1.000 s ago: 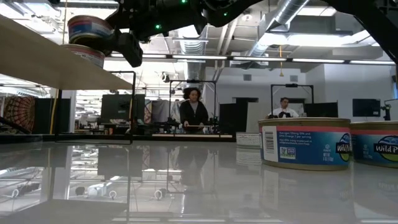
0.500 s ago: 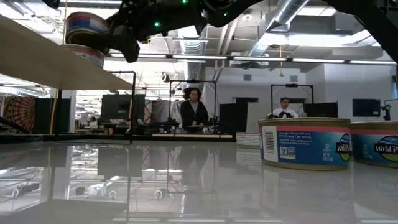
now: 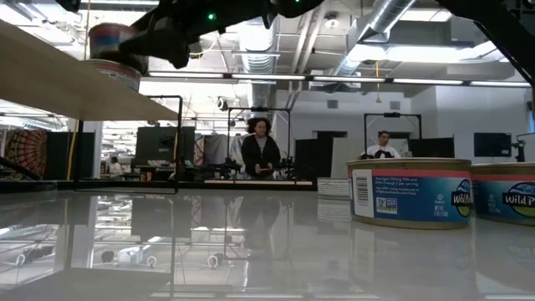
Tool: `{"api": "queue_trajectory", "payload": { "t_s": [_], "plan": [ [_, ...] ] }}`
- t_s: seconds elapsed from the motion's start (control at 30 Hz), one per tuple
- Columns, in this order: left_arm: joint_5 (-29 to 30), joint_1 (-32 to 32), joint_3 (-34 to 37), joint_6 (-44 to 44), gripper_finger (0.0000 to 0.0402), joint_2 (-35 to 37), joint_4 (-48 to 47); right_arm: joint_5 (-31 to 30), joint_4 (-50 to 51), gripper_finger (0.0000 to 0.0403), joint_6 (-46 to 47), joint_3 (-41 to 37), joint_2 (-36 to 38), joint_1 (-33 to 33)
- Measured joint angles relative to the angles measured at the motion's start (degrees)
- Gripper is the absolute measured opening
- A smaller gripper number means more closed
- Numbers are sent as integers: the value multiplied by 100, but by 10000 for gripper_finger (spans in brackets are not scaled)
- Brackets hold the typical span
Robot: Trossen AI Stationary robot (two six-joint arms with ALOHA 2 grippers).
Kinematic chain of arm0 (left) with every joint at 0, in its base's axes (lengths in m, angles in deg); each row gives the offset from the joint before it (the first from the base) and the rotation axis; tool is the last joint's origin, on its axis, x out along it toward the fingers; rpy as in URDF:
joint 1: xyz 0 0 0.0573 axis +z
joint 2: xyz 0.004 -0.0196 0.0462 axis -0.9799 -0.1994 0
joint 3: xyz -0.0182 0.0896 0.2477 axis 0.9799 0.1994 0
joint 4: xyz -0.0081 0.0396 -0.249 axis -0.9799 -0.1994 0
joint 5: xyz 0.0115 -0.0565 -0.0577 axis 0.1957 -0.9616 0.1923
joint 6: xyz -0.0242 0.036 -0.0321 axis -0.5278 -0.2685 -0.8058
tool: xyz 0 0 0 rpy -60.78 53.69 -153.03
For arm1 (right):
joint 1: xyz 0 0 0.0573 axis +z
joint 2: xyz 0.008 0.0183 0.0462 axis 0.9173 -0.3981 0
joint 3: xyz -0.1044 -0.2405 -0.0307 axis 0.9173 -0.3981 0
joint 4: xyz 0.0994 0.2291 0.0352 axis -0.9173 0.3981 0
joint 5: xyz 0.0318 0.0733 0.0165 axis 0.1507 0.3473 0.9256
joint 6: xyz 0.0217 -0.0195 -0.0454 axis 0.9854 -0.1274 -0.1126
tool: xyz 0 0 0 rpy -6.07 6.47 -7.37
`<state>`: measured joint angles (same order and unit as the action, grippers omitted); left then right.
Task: Stack canned seafood by type on shelf
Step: Stack the blue tuna can on top of the blue tuna can on the shelf, then put the green tuna can on the shelf
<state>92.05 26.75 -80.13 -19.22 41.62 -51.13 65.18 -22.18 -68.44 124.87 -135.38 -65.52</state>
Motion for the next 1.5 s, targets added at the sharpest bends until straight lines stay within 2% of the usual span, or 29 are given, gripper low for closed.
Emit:
{"api": "queue_trajectory", "payload": {
  "t_s": [0.1,0.43,0.53,0.67,0.73,0.87,0.97,1.03,1.1,1.23,1.5],
  "plan": [
    [-25,0,0,-16,300,0,-10,4,75,344,-198,25,-2,-2],
    [-61,0,0,-118,300,0,-16,-35,263,342,26,30,41,-1],
    [-376,0,0,-152,300,0,-21,-155,320,342,32,30,132,119],
    [-1427,0,-2,-80,300,-127,-5,-492,1074,342,233,25,508,308],
    [-1673,-4,-2,236,300,-261,40,-591,1607,342,621,25,744,331],
    [-1553,-2,0,501,300,-440,198,-634,2916,338,2123,25,1328,184],
    [-1290,-2,-2,-40,300,-577,312,-632,3968,332,3228,30,1717,66],
    [-1041,14,-2,-374,300,-677,356,-630,4567,328,3688,29,1882,28],
    [-1046,119,0,-492,300,-800,382,-627,4959,324,4061,-59,2030,35],
    [-1367,488,-2,-749,300,-1056,400,-640,5038,322,4436,-627,2515,90],
    [-2107,1183,-4,-821,300,-1274,509,-801,3771,321,5224,-2926,3772,131]
  ]
}}
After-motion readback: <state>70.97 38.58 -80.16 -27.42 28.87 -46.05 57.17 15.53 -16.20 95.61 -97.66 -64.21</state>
